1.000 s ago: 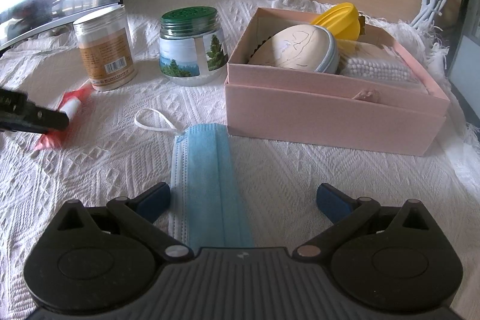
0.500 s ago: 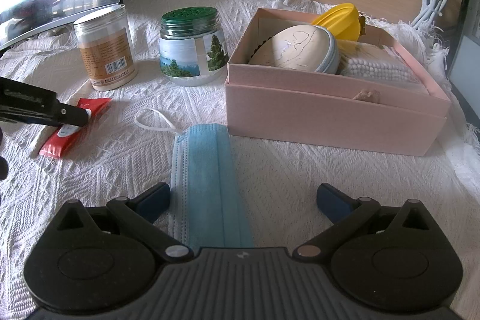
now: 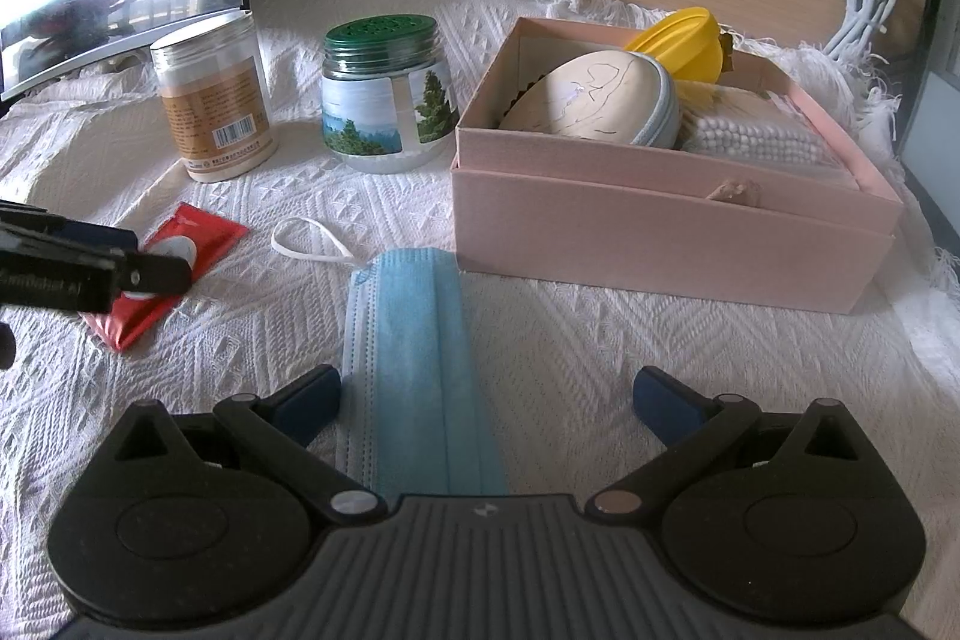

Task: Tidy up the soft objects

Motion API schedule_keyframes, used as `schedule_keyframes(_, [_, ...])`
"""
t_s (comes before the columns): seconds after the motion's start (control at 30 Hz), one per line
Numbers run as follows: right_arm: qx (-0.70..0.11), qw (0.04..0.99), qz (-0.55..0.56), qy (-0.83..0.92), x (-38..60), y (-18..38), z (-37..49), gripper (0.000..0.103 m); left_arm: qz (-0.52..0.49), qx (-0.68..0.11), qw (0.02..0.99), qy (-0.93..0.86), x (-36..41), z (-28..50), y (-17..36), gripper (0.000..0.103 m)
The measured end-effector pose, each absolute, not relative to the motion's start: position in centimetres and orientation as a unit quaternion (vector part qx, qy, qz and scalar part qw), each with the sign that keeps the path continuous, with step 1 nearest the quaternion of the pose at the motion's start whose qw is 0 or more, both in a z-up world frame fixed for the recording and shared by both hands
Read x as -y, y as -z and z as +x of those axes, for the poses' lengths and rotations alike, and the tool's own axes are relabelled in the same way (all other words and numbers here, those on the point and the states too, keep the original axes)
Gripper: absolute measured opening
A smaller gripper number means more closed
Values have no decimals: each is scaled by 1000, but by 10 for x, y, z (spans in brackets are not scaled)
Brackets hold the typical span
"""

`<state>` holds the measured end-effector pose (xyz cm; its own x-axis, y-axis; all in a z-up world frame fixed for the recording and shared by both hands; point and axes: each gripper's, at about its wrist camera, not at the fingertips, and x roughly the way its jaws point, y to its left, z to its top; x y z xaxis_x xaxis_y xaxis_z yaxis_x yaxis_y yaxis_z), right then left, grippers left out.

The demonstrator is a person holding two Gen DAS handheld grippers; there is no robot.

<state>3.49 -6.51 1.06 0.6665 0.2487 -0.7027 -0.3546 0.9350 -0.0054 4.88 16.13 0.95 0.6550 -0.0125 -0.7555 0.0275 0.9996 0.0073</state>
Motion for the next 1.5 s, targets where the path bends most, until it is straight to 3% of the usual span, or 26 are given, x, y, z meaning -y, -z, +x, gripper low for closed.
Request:
schedule_keyframes(0.23, [-376, 907, -73, -176, 66, -11, 35, 103, -42, -410, 911, 2, -176, 53, -11, 62])
schedule_keyframes(0.63, [-375, 906, -75, -181, 68, -11, 36, 103, -11, -424, 905, -29, -166, 73, -10, 64])
schedule_keyframes(0.9, [-376, 906, -75, -181, 68, -11, 36, 103, -25, -406, 913, -13, -173, 53, -11, 50])
schedule_keyframes(0.97, [-376, 906, -75, -181, 68, -11, 35, 103, -30, -397, 917, -14, -175, 47, -14, 26])
schedule_keyframes(1.03, [-376, 905, -75, -181, 68, -11, 35, 103, -49, -399, 916, -12, -181, 42, -17, 20])
schedule_keyframes(1.5, [-378, 902, -79, -192, 69, -12, 36, 103, -81, -415, 906, 16, -184, 13, -16, 25])
